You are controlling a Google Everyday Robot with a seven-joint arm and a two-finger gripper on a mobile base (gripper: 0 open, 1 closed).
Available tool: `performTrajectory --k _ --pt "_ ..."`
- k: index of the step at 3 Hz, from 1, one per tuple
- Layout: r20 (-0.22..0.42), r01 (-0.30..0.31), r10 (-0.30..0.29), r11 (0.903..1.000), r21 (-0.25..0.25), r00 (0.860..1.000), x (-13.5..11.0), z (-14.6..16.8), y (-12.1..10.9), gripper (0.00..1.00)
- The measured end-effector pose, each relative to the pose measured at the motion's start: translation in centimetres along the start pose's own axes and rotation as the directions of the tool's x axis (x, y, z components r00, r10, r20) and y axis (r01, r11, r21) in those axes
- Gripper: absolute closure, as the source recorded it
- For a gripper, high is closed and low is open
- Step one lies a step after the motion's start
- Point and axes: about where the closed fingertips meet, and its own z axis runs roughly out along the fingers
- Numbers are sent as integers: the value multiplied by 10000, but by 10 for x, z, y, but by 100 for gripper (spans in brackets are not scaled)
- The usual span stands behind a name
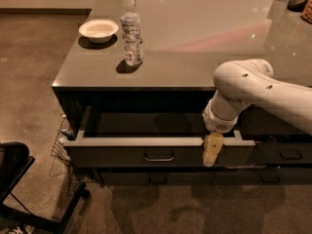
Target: Open top drawer
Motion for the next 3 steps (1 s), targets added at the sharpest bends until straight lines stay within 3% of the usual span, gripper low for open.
performTrajectory --k 1,2,3 --pt "0 0 0 10000 0 10000 0 0 0 0" --pt "-249 -289 286 9995 -104 9993 12 2 21 0" --pt "-657 -608 572 9966 -547 9962 26 1 68 15"
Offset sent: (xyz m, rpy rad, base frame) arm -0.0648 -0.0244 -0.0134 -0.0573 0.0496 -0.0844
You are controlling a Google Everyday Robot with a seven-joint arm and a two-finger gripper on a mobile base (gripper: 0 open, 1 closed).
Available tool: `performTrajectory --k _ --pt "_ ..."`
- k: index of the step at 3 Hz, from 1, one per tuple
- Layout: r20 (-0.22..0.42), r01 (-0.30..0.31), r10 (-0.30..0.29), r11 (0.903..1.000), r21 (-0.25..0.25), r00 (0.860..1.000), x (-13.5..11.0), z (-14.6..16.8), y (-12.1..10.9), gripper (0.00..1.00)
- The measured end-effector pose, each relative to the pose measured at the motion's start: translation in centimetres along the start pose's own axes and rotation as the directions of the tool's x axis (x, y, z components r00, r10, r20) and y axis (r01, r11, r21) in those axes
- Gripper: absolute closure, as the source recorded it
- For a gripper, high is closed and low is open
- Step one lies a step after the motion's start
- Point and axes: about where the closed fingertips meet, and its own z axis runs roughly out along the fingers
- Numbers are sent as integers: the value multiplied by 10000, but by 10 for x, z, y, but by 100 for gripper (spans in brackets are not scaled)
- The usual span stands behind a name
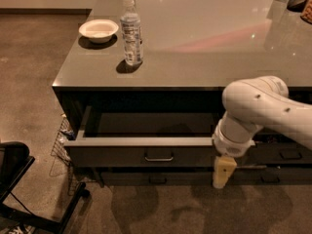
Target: Open top drawer
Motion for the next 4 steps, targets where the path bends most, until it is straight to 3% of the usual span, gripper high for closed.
performTrajectory --k 1,3,4 --pt "-373 -134 101 9959 -900 9993 11 -3 51 47" --pt "-487 -95 41 9936 -1127 9988 11 -15 60 93" --pt "-487 -95 40 9936 -1127 9988 11 -17 60 100"
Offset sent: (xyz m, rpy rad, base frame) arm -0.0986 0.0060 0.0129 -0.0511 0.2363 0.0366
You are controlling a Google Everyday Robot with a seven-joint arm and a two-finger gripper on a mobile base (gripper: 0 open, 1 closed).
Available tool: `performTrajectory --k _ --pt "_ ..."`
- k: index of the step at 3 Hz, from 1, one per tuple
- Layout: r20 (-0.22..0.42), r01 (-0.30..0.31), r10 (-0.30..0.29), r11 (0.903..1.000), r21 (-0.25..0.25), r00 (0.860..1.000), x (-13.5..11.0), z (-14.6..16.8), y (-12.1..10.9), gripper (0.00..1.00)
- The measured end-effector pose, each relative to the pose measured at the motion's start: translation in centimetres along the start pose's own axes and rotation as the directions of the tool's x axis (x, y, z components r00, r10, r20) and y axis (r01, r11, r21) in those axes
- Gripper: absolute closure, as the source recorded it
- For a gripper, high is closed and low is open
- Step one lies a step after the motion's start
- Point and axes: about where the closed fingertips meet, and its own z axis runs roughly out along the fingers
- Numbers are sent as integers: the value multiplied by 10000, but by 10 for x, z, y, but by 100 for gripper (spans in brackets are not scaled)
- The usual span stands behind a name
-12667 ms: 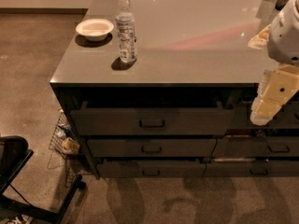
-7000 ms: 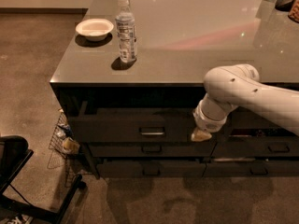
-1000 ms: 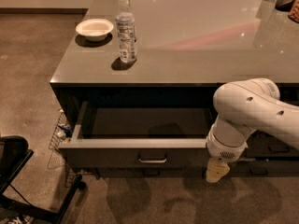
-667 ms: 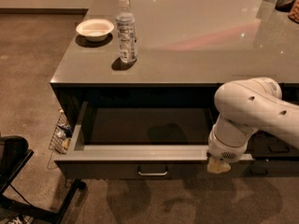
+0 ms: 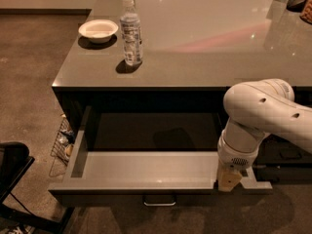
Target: Open top drawer
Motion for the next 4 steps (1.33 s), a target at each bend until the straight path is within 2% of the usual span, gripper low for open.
performTrajectory --k 3,4 --pt "-12 1 -1 10000 12 10000 0 0 1 28" --pt "-27 0 0 10000 27 10000 1 -1 2 0"
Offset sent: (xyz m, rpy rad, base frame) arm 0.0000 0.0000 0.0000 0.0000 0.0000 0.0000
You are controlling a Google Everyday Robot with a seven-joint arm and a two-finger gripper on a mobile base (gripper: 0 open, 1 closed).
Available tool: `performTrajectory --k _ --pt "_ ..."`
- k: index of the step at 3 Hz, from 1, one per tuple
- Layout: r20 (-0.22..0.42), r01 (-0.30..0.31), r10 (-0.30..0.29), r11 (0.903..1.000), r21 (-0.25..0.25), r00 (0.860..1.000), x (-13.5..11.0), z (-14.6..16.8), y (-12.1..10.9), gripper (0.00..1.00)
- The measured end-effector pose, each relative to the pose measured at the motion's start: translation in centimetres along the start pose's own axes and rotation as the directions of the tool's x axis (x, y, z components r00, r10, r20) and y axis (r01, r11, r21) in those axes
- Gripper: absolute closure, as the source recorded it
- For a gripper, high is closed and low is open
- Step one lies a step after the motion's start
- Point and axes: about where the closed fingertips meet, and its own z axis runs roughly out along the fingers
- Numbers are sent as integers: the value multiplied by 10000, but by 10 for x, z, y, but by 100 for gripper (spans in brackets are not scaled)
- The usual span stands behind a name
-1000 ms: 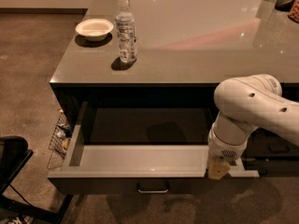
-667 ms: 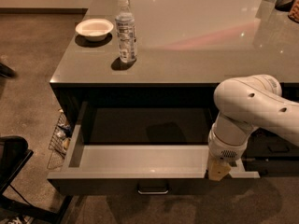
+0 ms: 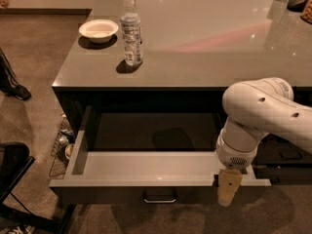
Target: Open top drawer
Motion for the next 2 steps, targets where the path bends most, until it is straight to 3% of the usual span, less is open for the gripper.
performTrajectory --k 1,2 --pt "-2 0 0 10000 2 10000 0 0 0 0" --pt "-522 30 1 9982 597 9986 5 -25 -8 16"
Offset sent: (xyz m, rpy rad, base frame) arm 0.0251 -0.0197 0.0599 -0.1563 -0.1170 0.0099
